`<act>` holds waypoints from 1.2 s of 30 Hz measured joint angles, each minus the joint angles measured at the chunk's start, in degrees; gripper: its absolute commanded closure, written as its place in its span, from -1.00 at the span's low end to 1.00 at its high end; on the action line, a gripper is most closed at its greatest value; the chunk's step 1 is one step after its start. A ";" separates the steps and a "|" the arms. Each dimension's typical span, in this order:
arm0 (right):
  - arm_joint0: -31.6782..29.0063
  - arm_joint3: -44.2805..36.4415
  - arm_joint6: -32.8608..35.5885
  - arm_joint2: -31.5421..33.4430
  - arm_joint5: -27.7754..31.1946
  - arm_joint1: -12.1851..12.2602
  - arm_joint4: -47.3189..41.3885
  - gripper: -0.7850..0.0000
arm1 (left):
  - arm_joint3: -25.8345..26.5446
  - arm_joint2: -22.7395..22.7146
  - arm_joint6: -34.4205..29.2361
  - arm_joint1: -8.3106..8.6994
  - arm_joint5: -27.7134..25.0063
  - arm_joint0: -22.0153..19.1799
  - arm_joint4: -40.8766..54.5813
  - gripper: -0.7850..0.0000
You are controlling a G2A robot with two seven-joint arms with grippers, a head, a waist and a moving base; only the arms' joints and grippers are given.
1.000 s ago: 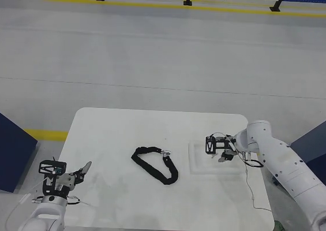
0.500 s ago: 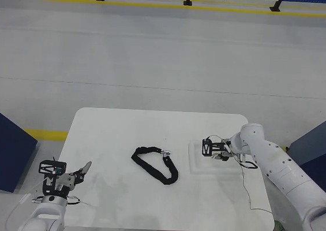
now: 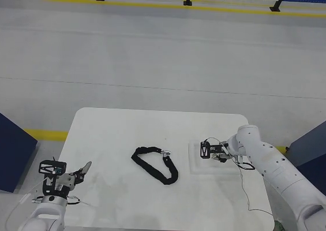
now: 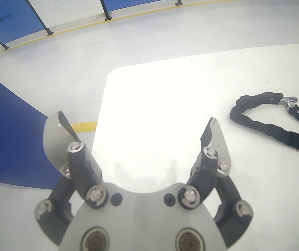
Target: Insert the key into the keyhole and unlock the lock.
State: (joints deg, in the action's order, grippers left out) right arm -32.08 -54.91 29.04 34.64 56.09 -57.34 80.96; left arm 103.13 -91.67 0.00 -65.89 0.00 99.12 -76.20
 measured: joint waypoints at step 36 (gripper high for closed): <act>-11.73 -19.02 5.85 8.00 -7.89 4.40 9.95 1.00 | 0.00 0.00 0.00 0.00 0.00 0.00 0.00 -1.00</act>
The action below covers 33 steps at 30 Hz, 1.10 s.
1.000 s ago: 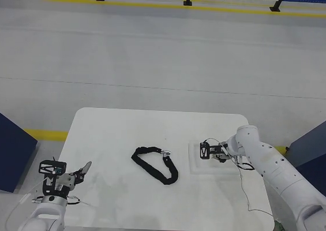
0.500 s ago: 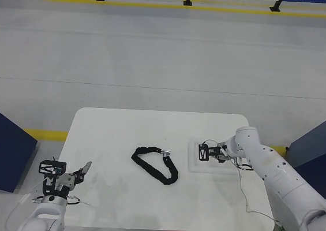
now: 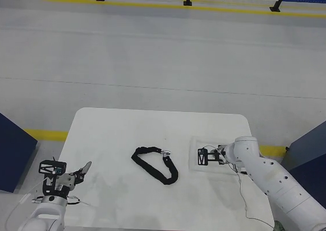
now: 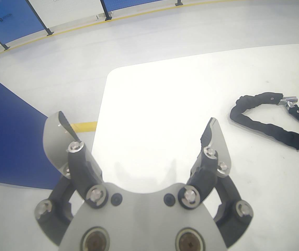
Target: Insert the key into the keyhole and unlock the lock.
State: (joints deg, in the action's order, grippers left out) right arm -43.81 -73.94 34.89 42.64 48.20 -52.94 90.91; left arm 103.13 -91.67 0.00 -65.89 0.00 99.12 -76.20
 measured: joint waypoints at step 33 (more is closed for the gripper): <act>-11.01 -10.98 -3.81 15.88 -0.91 3.49 -7.49 1.00 | 0.00 0.00 0.00 0.00 0.00 0.00 0.00 -1.00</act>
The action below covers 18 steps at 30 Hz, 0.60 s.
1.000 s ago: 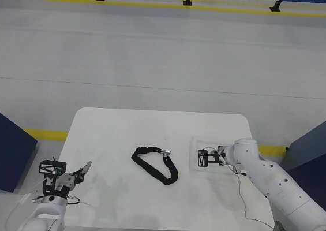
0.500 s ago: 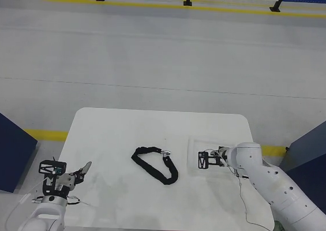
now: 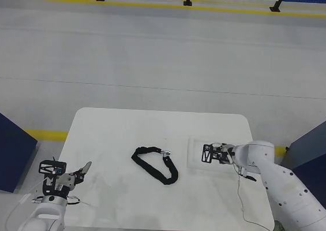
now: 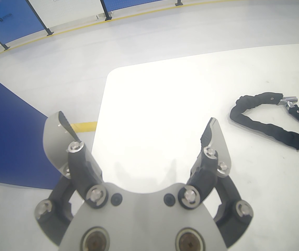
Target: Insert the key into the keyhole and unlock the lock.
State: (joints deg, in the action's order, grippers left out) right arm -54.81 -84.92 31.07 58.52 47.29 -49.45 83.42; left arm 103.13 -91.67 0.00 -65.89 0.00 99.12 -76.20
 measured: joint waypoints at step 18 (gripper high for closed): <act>-18.60 3.95 -4.48 21.46 10.63 4.60 -47.15 1.00 | 0.00 0.00 0.00 0.00 0.00 0.00 0.00 -1.00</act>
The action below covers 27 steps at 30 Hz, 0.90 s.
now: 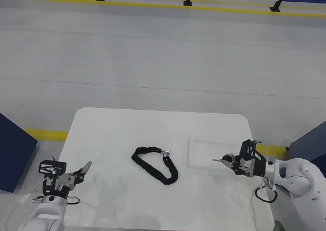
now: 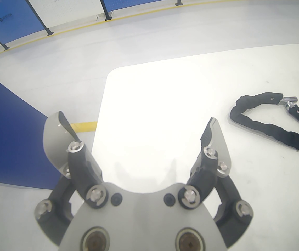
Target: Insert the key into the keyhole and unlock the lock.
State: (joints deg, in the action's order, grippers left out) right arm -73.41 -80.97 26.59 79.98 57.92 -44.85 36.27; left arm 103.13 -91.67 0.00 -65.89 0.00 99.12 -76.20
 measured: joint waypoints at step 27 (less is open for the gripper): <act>-9.42 3.04 19.70 -4.13 0.08 6.31 -53.33 1.00 | 0.00 0.00 0.00 0.00 0.00 0.00 0.00 -1.00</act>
State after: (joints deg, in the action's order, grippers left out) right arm -82.83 -77.92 46.29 75.85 58.00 -38.53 -17.06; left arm 103.13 -91.67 0.00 -65.89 0.00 99.12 -76.20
